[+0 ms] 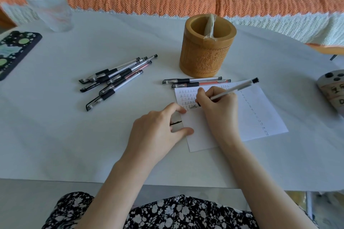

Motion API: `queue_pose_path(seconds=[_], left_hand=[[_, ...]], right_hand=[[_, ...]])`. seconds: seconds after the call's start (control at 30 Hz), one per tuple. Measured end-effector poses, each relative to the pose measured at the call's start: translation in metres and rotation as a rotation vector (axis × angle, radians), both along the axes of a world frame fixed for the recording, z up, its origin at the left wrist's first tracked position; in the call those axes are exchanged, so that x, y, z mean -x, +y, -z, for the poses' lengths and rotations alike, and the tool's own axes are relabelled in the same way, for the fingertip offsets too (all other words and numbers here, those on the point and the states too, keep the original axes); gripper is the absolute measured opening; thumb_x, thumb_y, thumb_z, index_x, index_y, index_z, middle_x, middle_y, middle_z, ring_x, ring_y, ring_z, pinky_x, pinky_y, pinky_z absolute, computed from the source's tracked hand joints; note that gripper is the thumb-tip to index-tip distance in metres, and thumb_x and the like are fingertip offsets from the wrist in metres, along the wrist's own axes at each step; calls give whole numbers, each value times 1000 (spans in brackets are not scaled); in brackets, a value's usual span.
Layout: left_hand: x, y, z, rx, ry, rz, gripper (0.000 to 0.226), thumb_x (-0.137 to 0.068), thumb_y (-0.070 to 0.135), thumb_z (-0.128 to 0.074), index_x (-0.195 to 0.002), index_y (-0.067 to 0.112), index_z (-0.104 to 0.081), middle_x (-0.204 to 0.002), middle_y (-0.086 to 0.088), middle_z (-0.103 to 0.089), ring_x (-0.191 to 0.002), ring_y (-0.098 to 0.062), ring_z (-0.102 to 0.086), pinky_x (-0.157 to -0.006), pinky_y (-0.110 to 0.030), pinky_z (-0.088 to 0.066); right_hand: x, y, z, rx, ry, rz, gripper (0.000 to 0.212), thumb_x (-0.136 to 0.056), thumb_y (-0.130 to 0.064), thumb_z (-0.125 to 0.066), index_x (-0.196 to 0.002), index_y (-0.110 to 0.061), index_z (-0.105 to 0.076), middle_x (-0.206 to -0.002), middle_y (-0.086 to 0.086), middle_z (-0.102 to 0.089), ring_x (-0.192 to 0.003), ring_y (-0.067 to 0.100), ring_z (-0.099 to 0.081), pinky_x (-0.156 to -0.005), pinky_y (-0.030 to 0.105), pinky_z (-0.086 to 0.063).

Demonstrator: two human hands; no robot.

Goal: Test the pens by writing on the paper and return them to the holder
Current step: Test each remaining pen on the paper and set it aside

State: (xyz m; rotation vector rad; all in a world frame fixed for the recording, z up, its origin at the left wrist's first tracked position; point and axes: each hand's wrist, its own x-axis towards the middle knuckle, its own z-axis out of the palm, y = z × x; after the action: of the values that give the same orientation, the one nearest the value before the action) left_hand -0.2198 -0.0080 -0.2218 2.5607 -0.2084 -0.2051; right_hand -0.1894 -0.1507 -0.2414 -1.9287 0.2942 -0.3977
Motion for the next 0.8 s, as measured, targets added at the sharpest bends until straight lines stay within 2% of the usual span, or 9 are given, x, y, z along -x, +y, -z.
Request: queue_pose_path(seconds=[0.23, 0.33, 0.43, 0.67, 0.8], left_hand=[[0, 0, 0, -1, 11, -7, 42, -72, 59, -66, -109, 44, -52, -87, 10, -61, -86, -8, -64, -75, -27, -46], [0, 0, -1, -1, 12, -5, 42, -72, 59, -66, -109, 44, -52, -88, 11, -61, -86, -7, -64, -75, -26, -46], [0, 0, -1, -7, 10, -1, 42, -72, 59, -66, -109, 43, -52, -88, 11, -61, -85, -7, -64, -73, -26, -45], [-1, 0, -1, 5, 19, -7, 42, -72, 58, -67, -109, 44, -53, -91, 11, -62, -87, -6, -64, -75, -25, -45], [-1, 0, -1, -2, 15, -10, 42, -72, 59, -67, -108, 44, -53, -90, 11, -62, -87, -7, -64, -74, -25, -45]], right_hand=[[1, 1, 0, 23, -15, 15, 38, -83, -14, -59, -58, 8, -41, -59, 29, -48, -56, 17, -36, -53, 28, -27], [0, 0, 1, 27, -20, 17, 38, -84, -13, -59, -58, 8, -42, -54, 18, -39, -55, 16, -31, -51, 28, -25], [0, 0, 1, 27, -27, 19, 37, -84, -13, -59, -58, 8, -42, -54, 14, -38, -54, 15, -30, -50, 28, -25], [0, -1, 1, 14, -34, 11, 37, -83, -12, -59, -58, 9, -42, -60, 29, -48, -55, 16, -35, -50, 27, -27], [1, 0, 1, 16, -28, 6, 37, -81, -10, -59, -55, 5, -38, -53, 16, -37, -54, 15, -31, -50, 28, -25]])
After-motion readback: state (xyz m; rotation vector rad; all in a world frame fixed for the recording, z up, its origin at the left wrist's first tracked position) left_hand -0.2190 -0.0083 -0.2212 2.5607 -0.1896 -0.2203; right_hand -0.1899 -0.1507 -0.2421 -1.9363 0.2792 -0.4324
